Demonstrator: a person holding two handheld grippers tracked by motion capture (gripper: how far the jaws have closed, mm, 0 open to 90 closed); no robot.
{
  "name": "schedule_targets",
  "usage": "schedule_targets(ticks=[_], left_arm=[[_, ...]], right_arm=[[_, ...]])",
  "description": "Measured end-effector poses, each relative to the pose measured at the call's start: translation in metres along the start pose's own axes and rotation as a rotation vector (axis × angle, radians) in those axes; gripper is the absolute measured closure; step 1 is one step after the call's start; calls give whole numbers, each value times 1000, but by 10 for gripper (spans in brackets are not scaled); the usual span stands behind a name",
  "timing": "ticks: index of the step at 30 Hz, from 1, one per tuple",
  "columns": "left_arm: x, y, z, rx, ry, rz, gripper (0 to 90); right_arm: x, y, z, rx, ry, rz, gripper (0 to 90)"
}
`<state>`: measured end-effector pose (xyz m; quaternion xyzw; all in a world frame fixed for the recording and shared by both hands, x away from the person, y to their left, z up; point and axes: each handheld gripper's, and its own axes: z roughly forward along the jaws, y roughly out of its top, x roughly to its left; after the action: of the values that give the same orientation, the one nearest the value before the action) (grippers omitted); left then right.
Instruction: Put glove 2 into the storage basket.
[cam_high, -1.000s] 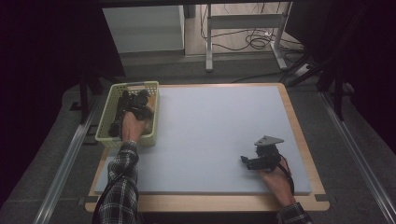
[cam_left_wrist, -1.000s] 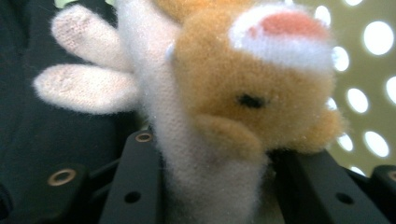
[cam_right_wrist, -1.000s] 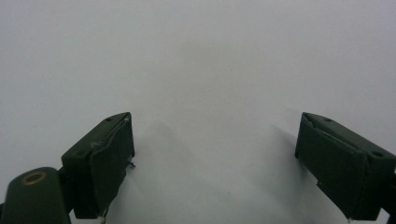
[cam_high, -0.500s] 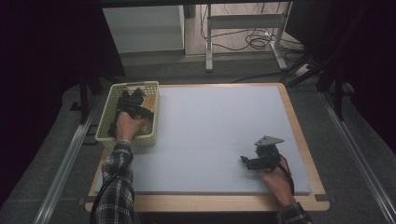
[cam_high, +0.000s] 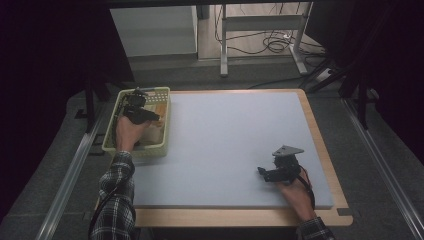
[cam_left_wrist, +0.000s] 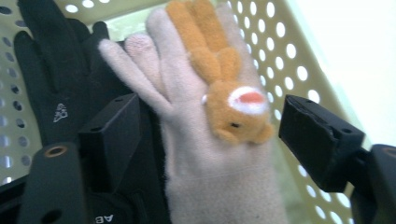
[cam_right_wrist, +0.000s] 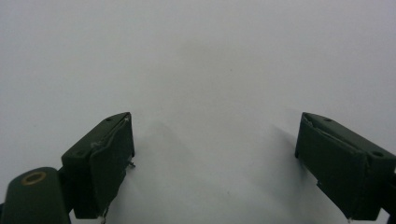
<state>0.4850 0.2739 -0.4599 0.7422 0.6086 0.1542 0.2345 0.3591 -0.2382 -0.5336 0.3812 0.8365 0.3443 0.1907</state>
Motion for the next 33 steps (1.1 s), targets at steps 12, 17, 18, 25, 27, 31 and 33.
schedule_targets(ticks=[12,17,18,25,27,31,33], left_arm=[[2,-9,-12,-92,-27,13,92],[-2,-12,-16,-109,-43,33,51],[-3,-13,-17,-115,-52,34,50],[-7,-19,-26,-141,-79,71,26],[-8,-20,-29,-152,-89,80,23],[-12,-25,-35,-168,-99,112,17],[-14,-27,-38,-178,-111,123,14]], right_arm=[[0,0,0,0,-1,-1,113],[0,0,0,0,-1,-1,113],[0,0,0,0,-1,-1,113],[0,0,0,0,-1,2,113],[0,0,0,0,-1,2,113],[0,0,0,0,-1,1,113],[0,0,0,0,-1,2,113]])
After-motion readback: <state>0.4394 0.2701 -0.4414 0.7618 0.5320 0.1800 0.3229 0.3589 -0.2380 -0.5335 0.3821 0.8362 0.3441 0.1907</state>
